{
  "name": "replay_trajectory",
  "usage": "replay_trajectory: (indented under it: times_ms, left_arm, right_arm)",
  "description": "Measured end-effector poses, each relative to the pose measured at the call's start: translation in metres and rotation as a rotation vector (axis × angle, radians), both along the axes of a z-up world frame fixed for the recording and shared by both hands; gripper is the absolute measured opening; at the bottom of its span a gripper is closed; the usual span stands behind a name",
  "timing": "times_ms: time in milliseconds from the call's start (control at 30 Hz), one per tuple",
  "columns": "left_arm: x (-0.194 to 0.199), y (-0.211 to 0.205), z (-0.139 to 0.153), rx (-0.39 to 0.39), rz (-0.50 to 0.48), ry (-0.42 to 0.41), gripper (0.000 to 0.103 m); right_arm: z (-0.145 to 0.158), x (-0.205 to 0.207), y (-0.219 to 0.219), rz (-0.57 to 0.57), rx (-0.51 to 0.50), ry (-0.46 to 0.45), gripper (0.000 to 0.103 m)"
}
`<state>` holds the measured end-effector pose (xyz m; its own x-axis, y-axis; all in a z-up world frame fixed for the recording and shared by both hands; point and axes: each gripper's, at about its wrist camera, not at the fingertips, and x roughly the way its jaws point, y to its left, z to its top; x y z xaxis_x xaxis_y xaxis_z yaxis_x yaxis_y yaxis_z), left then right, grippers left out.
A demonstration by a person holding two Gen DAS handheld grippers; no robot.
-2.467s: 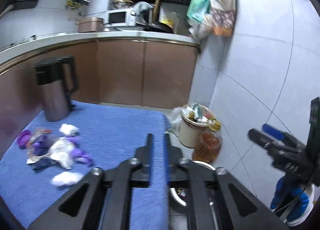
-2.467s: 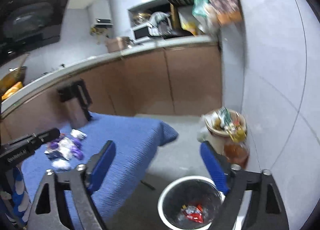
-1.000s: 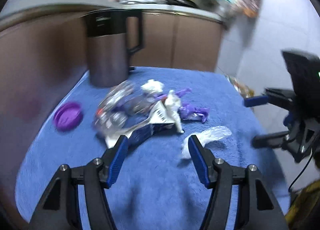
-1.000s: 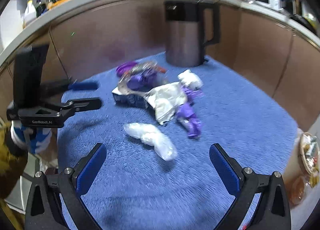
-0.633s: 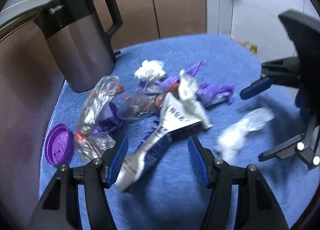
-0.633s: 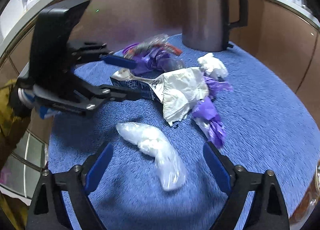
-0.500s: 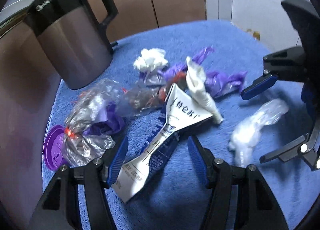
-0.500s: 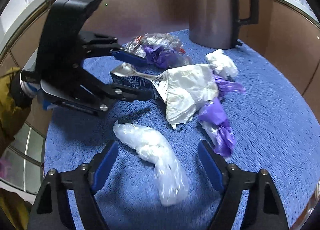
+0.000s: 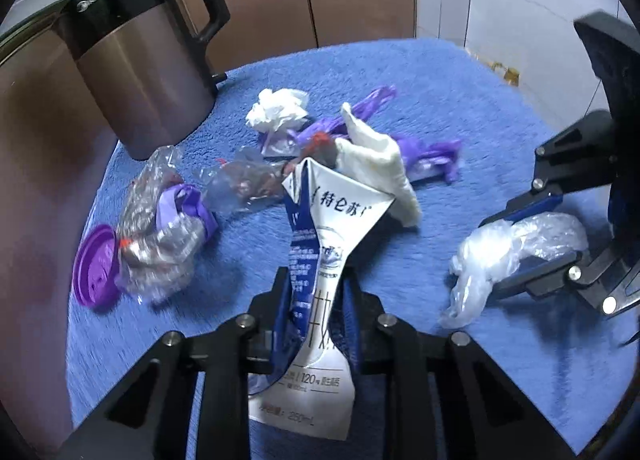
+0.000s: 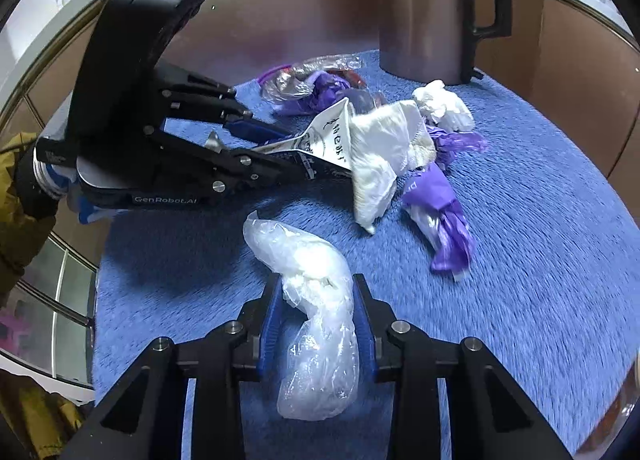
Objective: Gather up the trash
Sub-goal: 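Grasp the clear plastic bag with the right gripper while the left grasps the white milk carton, then carry the plastic bag and milk carton over the steel bin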
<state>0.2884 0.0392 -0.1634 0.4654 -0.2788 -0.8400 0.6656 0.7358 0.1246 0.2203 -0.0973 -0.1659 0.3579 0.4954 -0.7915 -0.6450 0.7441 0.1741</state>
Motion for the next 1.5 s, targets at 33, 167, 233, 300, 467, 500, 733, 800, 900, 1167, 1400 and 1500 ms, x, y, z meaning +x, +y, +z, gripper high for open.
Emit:
replay_trajectory:
  times_ms: [33,167,233,300,467,500,733,800,900,1167,1400,1500]
  left_arm:
    - [-0.007,0.002,0.004,-0.022,0.014,-0.002,0.023]
    - [-0.034,0.012,0.020,-0.106,0.069,-0.018,0.023]
    - [-0.048,0.019,0.030,-0.142,0.092,-0.034,0.023]
    - [-0.066,0.027,0.043,-0.177,0.129,-0.063,0.023]
    - [-0.107,0.036,0.079,-0.232,0.185,-0.138,0.023]
    - [-0.115,0.039,0.089,-0.251,0.196,-0.156,0.023]
    - [-0.157,0.043,0.139,-0.350,0.235,-0.240,0.023]
    - [-0.167,0.039,0.150,-0.367,0.236,-0.258,0.023]
    - [-0.181,0.029,0.168,-0.399,0.224,-0.278,0.023]
    - [-0.193,-0.036,0.189,-0.436,0.127,-0.277,0.023]
    - [-0.181,-0.121,0.178,-0.438,0.023,-0.216,0.023]
    - [-0.173,-0.165,0.162,-0.426,-0.021,-0.163,0.023]
  right_arm:
    - [0.004,-0.008,-0.004,-0.006,0.006,-0.006,0.032]
    - [0.021,-0.030,-0.017,-0.036,0.038,-0.028,0.032]
    - [0.035,-0.049,-0.027,-0.060,0.059,-0.052,0.031]
    - [0.047,-0.059,-0.034,-0.079,0.075,-0.076,0.032]
    - [0.082,-0.096,-0.055,-0.133,0.120,-0.158,0.032]
    - [0.088,-0.102,-0.060,-0.143,0.131,-0.171,0.031]
    - [0.128,-0.142,-0.099,-0.247,0.187,-0.274,0.032]
    - [0.137,-0.155,-0.113,-0.278,0.198,-0.302,0.032]
    - [0.147,-0.168,-0.135,-0.334,0.208,-0.341,0.032]
    - [0.154,-0.195,-0.206,-0.514,0.218,-0.409,0.032]
    - [0.132,-0.201,-0.268,-0.666,0.219,-0.389,0.032]
    - [0.112,-0.199,-0.291,-0.728,0.213,-0.354,0.032]
